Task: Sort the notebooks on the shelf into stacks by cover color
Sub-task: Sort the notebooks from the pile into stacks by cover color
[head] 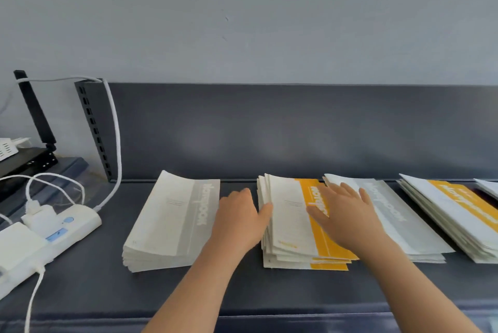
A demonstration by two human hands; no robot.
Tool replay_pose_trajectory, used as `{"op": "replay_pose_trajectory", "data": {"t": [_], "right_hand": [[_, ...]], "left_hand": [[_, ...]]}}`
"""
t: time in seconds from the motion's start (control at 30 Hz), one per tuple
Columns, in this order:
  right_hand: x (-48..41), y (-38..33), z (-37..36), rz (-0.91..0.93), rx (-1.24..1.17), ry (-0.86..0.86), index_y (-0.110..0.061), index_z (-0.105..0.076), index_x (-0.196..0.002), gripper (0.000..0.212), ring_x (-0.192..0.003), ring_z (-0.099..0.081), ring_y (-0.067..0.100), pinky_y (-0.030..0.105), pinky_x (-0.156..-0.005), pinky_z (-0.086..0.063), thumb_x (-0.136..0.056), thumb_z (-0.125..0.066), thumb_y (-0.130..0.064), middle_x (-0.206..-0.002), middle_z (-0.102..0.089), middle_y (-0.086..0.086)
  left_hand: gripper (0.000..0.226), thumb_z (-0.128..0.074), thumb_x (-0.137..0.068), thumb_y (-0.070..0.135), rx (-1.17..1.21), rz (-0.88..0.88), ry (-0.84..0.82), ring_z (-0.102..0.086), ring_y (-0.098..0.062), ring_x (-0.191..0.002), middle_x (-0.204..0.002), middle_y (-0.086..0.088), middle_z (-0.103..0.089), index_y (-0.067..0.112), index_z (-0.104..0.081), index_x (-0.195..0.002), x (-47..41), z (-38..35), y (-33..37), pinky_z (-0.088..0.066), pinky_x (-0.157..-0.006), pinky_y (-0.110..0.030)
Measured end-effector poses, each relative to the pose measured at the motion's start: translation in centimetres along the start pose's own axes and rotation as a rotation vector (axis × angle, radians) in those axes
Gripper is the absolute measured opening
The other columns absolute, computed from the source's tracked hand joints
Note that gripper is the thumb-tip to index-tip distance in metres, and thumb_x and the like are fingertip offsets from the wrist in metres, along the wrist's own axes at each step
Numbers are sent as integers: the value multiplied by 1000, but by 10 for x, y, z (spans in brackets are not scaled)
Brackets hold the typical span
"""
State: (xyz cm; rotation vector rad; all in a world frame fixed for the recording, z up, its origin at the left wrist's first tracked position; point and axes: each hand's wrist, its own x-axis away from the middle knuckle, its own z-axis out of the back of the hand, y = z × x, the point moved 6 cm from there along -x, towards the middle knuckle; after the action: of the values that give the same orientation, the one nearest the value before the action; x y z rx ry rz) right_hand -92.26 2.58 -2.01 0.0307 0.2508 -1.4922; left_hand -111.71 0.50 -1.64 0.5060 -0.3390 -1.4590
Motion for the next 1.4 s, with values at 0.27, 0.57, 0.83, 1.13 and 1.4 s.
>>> {"op": "replay_pose_trajectory", "data": {"t": [0.27,0.57,0.83,1.13,1.4], "right_hand": [[8,26,-30,42,-80,-110,-32,-33,-141,54,-143,-13,23,45,-116,-15,-94,-26,-57,-152,-24,-8],[7,32,-32,47,-145,-152,-28,-25,-147,58,-146,-4,22,46,-119,-9,-96,-24,-56,-157,-15,-8],[1,43,-16,-11,-519,-84,-34,-36,-131,47,-121,-48,19,45,-105,-37,-90,-46,-54,-122,-54,-9],[3,22,37,52,-1276,72,-33,-43,-123,39,-102,-63,5,37,-87,-55,-90,-61,-26,-115,-63,-17],[7,14,45,85,-1458,138,-26,-53,-121,35,-101,-65,11,36,-86,-53,-87,-63,-26,-111,-67,-5]], "left_hand": [[39,-59,-89,43,254,205,-151,-54,-11,-78,-89,4,-56,8,-54,-106,-12,-38,14,-40,-57,-24],[40,-76,-80,25,721,449,-256,-67,-23,-88,-100,-9,-70,3,-61,-109,-22,-52,19,-55,-78,-39],[34,-71,-84,15,889,296,-211,-68,-24,-95,-105,-5,-70,14,-55,-115,-5,-38,19,-54,-87,-49],[48,-63,-90,20,884,-139,-38,-59,-9,-109,-118,14,-61,38,-37,-127,15,7,36,-52,-91,-36],[73,-68,-65,61,887,-170,124,-61,-3,-104,-113,18,-62,33,-43,-128,12,28,47,-49,-84,-25]]}}
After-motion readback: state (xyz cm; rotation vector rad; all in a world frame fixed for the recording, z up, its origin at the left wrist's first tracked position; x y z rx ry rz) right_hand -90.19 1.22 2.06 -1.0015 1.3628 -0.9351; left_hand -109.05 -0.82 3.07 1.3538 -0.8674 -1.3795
